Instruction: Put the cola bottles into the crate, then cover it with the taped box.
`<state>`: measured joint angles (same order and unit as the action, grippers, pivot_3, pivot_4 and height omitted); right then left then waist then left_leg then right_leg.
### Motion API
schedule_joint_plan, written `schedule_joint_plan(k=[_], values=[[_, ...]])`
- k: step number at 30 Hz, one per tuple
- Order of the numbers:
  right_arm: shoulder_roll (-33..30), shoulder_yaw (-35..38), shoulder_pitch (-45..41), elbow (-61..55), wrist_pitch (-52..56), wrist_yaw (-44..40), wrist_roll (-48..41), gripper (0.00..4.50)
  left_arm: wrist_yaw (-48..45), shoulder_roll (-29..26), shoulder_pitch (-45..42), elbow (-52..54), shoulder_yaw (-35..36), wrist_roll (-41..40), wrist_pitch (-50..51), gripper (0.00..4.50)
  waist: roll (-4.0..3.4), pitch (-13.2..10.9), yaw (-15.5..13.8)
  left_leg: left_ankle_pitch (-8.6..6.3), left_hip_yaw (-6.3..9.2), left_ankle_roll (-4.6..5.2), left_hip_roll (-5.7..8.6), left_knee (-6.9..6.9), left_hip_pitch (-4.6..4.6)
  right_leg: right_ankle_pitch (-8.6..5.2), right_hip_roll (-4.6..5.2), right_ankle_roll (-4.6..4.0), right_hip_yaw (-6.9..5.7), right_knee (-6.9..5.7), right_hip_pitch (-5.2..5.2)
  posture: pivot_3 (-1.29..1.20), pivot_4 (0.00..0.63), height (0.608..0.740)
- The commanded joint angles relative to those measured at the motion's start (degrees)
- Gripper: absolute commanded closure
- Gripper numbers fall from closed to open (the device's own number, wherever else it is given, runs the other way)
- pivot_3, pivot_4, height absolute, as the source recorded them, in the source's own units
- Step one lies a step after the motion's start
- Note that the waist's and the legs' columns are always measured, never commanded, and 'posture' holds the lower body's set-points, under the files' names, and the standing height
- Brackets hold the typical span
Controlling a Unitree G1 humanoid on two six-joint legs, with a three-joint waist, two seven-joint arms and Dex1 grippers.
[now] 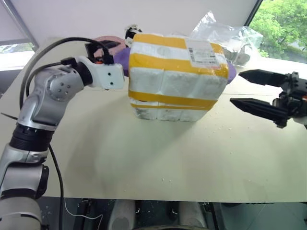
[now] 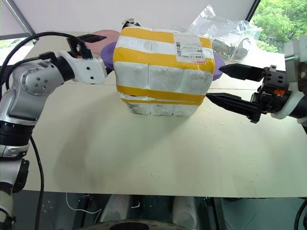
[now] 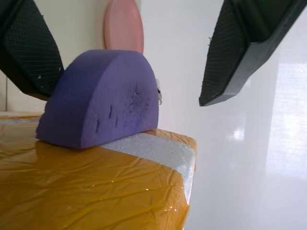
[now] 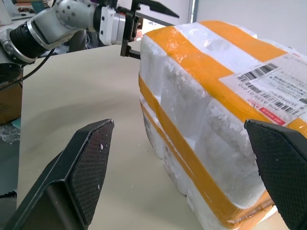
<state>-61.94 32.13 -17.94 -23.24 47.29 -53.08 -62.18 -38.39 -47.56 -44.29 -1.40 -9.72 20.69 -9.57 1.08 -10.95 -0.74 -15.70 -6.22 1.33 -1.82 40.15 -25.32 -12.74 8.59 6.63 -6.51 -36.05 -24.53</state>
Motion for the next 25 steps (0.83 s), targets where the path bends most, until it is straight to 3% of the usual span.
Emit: schedule_joint_plan(k=[1, 9, 11, 14, 16, 18, 25], values=[[-0.15, 1.70, -0.39, -0.01, -0.82, -0.07, -0.26, 0.00, -0.41, -2.70, 2.92, 2.86, 4.27, -1.20, 0.23, 0.06, 0.00, 0.00, 0.03, 0.00, 0.00, 0.00, 0.00, -0.01, 0.00, 0.00, 0.00, 0.00, 0.00, 0.00, -0.01, 0.00, 0.150, 0.740], [-0.73, 2.47, 1.60, 1.59, -1.07, -1.72, 1.30, 0.00, -14.79, -13.46, 24.14, 10.17, 12.43, -17.55, -4.54, 0.06, -0.16, 0.00, 0.19, -0.01, 0.00, 0.00, -0.13, -0.04, 0.04, 0.00, 0.04, -0.01, 0.01, 0.03, -0.04, 0.00, 0.150, 0.740], [-0.83, 2.03, 2.19, 2.26, -1.33, -2.57, 2.35, 0.00, -17.63, -12.67, 26.79, 11.85, 15.50, -26.07, 4.58, 0.06, -0.16, -0.01, -0.30, -0.13, 0.08, 0.21, -0.14, -0.03, 0.02, 0.00, 0.05, -0.02, 0.00, 0.02, -0.02, 0.00, 0.150, 0.740], [-1.01, 1.70, 3.39, 3.51, -1.62, -4.12, 4.11, 0.00, -21.77, -12.56, 27.80, 15.06, 22.29, -47.49, 29.10, 0.06, -0.14, -0.01, -0.22, -0.14, 0.20, 0.24, -0.13, 0.00, 0.01, 0.00, 0.05, -0.02, -0.01, 0.01, 0.04, 0.00, 0.150, 0.740], [-1.10, 1.42, 3.64, 4.64, -1.82, -5.06, 5.02, 0.00, -21.11, -12.33, 22.48, 13.75, 28.05, -65.18, 45.04, 0.06, -0.17, -0.02, 0.03, -0.09, 0.21, 0.15, -0.13, 0.00, 0.03, -0.01, 0.05, -0.01, -0.01, -0.01, 0.05, 0.00, 0.150, 0.740], [-1.16, 1.11, 3.82, 5.45, -2.04, -5.86, 5.92, 0.00, -20.82, -12.35, 18.54, 12.02, 31.19, -74.17, 53.31, 0.06, -0.16, -0.02, 0.02, 0.03, 0.24, -0.05, -0.11, 0.00, 0.04, -0.02, 0.02, 0.01, 0.00, -0.06, 0.05, 0.00, 0.150, 0.740], [-0.65, -0.48, 5.63, 5.93, -2.67, -7.58, 9.02, 0.00, -23.31, -13.18, 15.94, 10.33, 29.65, -74.01, 56.98, 0.06, -0.36, 0.08, 0.16, 0.08, 0.04, -0.13, 0.00, -0.07, 0.24, -0.05, -0.06, 0.04, 0.03, -0.05, 0.16, 0.00, 0.150, 0.740]])
